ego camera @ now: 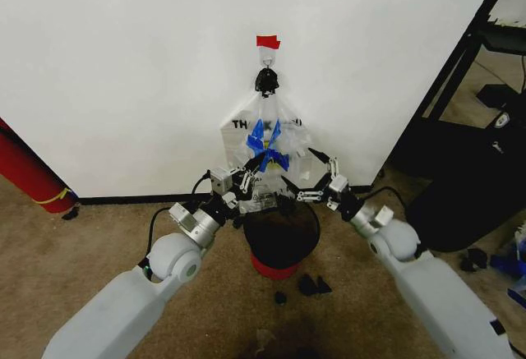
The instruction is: Pick up the garbage bag from the wall and place it over the trash bin.
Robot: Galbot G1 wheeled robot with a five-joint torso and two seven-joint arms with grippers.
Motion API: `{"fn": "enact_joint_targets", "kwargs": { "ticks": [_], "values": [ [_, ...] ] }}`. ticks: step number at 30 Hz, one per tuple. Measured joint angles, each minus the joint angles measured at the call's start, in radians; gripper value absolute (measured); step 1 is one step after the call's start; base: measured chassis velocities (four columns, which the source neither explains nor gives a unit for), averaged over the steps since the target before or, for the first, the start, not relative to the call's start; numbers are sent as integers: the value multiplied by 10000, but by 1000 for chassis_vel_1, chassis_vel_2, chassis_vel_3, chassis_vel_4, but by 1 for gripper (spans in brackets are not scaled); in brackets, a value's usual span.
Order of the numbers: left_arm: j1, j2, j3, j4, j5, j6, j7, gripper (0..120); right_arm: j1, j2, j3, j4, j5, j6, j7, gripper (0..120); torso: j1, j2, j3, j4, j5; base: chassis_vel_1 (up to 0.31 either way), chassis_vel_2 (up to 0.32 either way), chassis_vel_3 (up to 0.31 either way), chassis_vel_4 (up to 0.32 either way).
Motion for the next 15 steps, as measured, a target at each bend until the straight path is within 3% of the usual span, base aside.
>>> {"fn": "enact_joint_targets", "kwargs": {
  "ticks": [9,15],
  "values": [
    [80,10,-15,71,58,-46,8,0,1074,464,-289,-933,-2244,99,-51,100,0,0,-1,0,-1,0,0,0,0],
    [138,76,-66,112,72,-100,11,0,1575,717,-136,-1457,-4135,333,-461,89,1,0,0,1,0,0,0,0,0]
  ]
}}
